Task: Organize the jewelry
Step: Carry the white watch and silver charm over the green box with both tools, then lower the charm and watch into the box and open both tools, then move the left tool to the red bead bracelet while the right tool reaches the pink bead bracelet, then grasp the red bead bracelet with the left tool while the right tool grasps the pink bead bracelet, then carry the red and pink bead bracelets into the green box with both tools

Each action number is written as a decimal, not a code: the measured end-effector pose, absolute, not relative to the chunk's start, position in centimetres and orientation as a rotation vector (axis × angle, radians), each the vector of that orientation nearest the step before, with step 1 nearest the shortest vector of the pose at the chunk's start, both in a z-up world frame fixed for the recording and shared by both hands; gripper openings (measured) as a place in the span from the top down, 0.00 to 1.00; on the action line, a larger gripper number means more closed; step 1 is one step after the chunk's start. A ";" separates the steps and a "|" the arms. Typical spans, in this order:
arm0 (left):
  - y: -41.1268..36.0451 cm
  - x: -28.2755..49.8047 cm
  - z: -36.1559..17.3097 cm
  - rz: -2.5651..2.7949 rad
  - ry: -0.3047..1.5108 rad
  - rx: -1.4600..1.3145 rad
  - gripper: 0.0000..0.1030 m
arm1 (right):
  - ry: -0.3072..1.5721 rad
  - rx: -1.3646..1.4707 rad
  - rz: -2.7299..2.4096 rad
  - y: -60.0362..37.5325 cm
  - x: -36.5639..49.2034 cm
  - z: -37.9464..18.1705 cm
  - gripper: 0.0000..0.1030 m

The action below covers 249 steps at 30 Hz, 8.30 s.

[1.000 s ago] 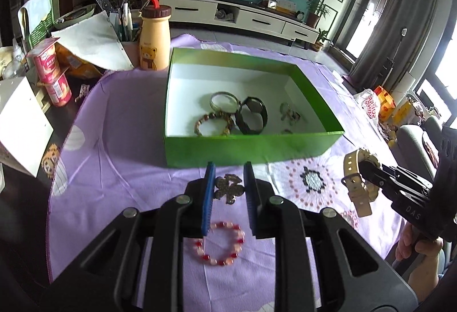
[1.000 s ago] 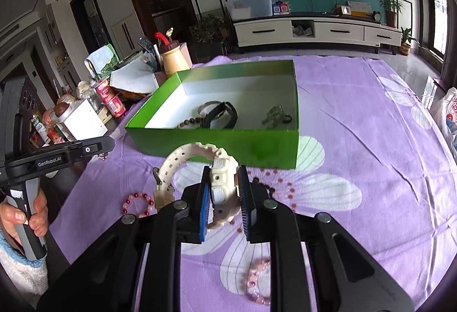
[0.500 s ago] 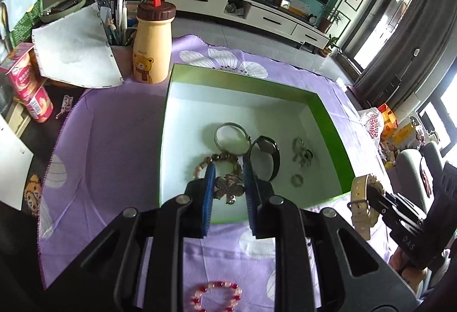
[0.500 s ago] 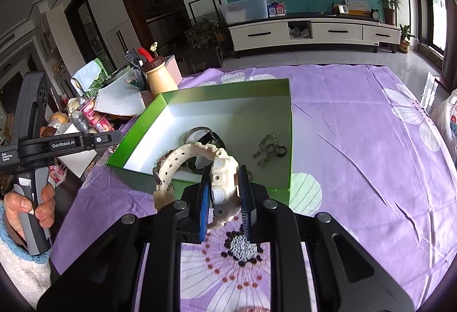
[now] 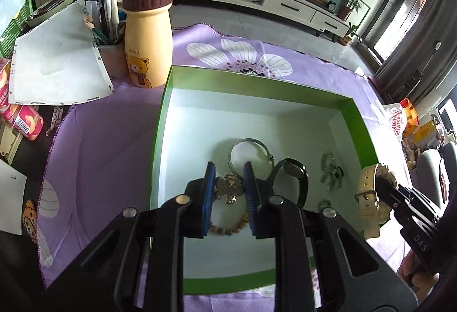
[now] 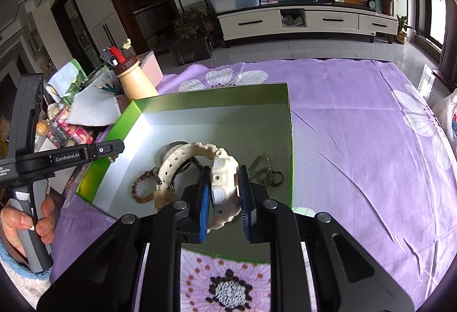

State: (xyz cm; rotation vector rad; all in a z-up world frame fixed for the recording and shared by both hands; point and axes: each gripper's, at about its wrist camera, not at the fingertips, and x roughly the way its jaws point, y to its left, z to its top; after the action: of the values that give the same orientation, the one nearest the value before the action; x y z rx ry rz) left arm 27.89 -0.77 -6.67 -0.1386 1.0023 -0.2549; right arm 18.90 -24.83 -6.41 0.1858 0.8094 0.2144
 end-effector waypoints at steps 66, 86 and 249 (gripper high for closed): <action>-3.9 31.1 -9.9 -0.212 1.053 0.055 0.81 | 0.949 0.047 0.142 -21.5 27.2 -9.1 0.82; -6.2 27.0 -6.4 -0.253 0.924 0.126 0.23 | 0.749 0.087 0.214 -21.4 21.8 -5.5 0.63; -1.2 21.8 0.4 -0.296 0.807 -0.040 0.93 | 0.572 0.212 0.245 -24.2 13.1 -0.1 0.93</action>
State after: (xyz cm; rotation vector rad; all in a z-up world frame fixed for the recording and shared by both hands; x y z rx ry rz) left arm 21.83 -1.25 0.40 -0.0404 0.8073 -0.2961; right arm 13.08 -24.24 -0.09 0.2120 0.5715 0.2448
